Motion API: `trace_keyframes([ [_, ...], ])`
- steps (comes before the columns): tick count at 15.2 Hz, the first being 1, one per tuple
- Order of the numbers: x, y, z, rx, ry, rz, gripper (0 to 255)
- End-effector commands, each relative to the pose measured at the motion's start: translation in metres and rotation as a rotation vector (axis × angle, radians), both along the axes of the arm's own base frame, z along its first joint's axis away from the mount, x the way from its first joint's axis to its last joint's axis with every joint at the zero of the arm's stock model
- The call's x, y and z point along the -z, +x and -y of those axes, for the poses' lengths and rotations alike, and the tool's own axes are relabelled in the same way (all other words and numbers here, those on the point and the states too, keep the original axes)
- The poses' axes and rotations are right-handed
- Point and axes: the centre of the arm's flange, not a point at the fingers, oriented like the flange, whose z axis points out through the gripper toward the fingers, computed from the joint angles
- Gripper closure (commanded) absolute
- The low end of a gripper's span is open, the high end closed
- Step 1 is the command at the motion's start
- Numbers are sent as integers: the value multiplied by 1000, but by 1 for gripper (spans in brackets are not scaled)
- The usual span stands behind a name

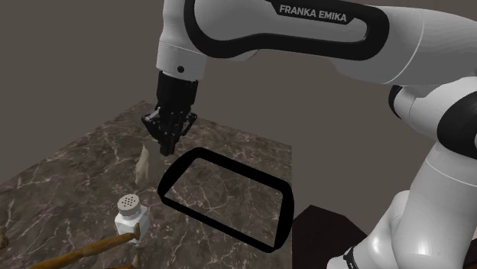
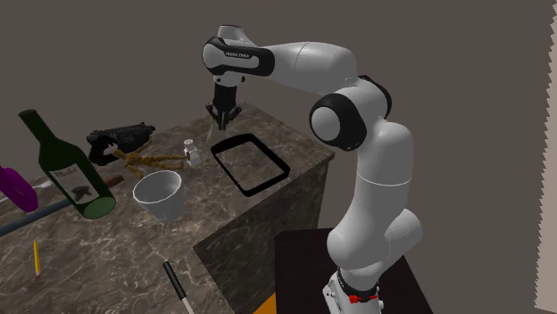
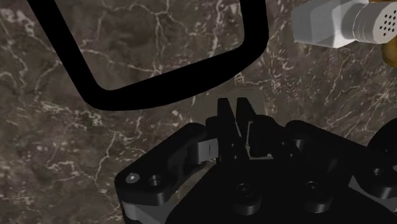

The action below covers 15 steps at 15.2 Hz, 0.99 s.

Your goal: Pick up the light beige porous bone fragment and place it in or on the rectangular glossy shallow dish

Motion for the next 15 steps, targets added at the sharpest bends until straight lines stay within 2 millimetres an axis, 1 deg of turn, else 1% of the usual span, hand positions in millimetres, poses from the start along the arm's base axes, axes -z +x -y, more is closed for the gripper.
trace_keyframes([
  [1,0,0,0,0,0,0,255],
  [6,0,0,0,0,0,0,255],
  [7,0,0,0,0,0,0,0],
  [10,-14,27,-10,52,22,34,0],
  [11,-16,31,-12,60,25,39,0],
  [15,5,29,-17,60,25,39,0],
])
